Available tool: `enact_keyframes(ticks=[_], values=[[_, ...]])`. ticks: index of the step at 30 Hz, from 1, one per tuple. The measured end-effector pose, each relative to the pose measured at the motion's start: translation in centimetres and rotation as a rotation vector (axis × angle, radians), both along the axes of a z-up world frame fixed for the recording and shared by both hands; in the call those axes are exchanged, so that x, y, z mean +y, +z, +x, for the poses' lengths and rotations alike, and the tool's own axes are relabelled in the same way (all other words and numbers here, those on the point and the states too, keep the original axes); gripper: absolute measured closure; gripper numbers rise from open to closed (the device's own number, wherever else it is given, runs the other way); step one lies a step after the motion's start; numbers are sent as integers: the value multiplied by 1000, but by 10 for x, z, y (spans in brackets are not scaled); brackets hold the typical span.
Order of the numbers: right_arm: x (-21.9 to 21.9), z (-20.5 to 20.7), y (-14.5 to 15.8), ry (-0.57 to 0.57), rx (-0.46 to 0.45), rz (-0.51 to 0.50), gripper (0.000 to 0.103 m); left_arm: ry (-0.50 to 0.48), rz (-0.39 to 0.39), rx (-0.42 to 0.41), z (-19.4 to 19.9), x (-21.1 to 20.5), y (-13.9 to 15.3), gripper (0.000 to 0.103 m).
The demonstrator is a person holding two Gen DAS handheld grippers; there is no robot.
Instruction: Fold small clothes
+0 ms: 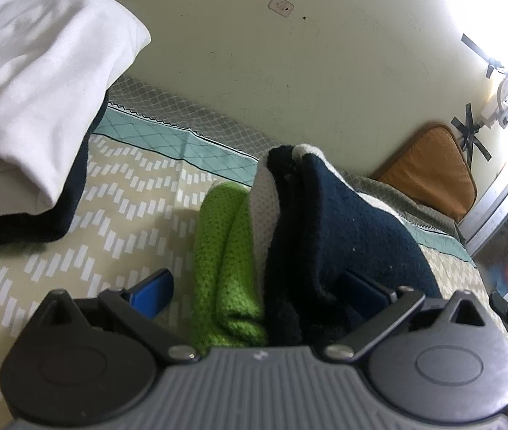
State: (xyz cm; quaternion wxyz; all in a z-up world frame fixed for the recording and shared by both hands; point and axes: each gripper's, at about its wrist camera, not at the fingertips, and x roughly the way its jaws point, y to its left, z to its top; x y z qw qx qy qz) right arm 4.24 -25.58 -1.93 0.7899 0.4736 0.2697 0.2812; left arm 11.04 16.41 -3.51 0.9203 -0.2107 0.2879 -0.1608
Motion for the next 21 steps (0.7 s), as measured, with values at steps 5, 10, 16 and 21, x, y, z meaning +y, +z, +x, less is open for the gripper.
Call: enact_keyframes(ticks=[5,10,16,21], values=[[2,1,2,7,6,-21,39,-6,0,-3,0,0,-1,0],[20,22,15,108,43,-140,34,-21,-44,4,1,5,0,0],[73,59,27,339,62,-320,34,-123,-96,12,6,2,-3,0],[120,79,28,427,47,-373,34,-113,-71,8,8,-3,-3,1]])
